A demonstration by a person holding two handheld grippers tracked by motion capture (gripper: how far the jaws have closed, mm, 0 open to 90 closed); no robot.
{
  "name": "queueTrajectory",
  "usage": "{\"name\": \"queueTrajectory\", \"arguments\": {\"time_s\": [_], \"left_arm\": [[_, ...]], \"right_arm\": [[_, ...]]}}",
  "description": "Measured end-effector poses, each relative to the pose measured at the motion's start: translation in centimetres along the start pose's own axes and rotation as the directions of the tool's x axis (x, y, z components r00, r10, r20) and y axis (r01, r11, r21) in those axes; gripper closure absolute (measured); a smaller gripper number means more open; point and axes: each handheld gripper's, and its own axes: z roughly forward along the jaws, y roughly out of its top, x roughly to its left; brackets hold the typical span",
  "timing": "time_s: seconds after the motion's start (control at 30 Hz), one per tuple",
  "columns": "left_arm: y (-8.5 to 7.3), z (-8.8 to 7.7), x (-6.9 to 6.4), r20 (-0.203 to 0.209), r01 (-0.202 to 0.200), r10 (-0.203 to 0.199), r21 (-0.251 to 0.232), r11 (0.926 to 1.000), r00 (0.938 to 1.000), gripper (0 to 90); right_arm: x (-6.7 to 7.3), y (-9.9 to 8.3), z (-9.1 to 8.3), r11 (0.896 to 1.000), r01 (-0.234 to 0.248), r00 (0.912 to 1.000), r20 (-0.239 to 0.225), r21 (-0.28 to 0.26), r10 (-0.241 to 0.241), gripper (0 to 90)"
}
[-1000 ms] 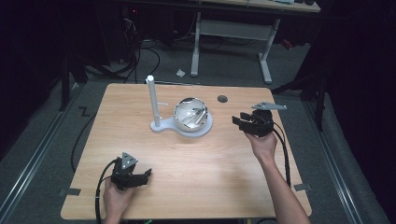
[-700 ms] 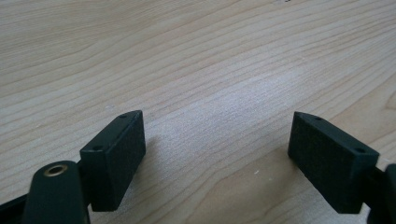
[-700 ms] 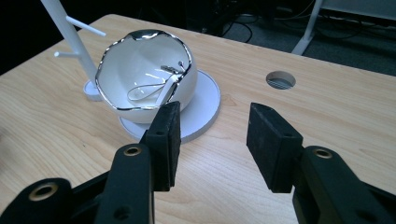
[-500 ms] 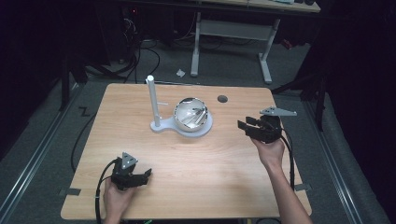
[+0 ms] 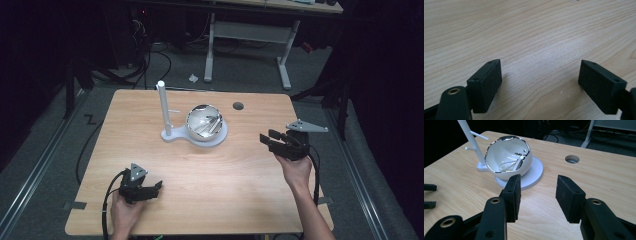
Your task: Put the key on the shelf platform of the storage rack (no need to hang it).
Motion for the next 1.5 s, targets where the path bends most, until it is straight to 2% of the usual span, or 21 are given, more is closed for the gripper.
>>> {"name": "queueTrajectory", "arguments": {"time_s": [0.17,0.37,0.67,1.13,1.5], "left_arm": [[0.0,0.0,0.0,0.000,0.000,0.000,0.000,1.0000,1.0000,19.5],[0.0,0.0,0.0,0.000,0.000,0.000,0.000,1.0000,1.0000,19.5],[0.0,0.0,0.0,0.000,0.000,0.000,0.000,1.0000,1.0000,19.5],[0.0,0.0,0.0,0.000,0.002,-0.002,-0.002,1.0000,1.0000,19.5],[0.0,0.0,0.0,0.000,0.002,-0.002,-0.001,1.0000,1.0000,19.5]], "right_arm": [[0.2,-0.2,-0.8,1.000,0.000,1.0000,-0.008,-0.018,-0.001,55.9],[0.0,-1.1,-1.4,0.999,-0.030,0.9994,-0.016,-0.026,0.029,56.0],[0.0,-2.1,-2.4,0.998,-0.045,0.9989,-0.018,-0.046,0.044,56.2],[0.7,-4.1,-2.4,0.997,-0.061,0.9975,-0.038,-0.043,0.059,56.2],[1.2,-5.3,-1.3,0.997,-0.071,0.9960,-0.055,-0.031,0.070,57.0]]}}
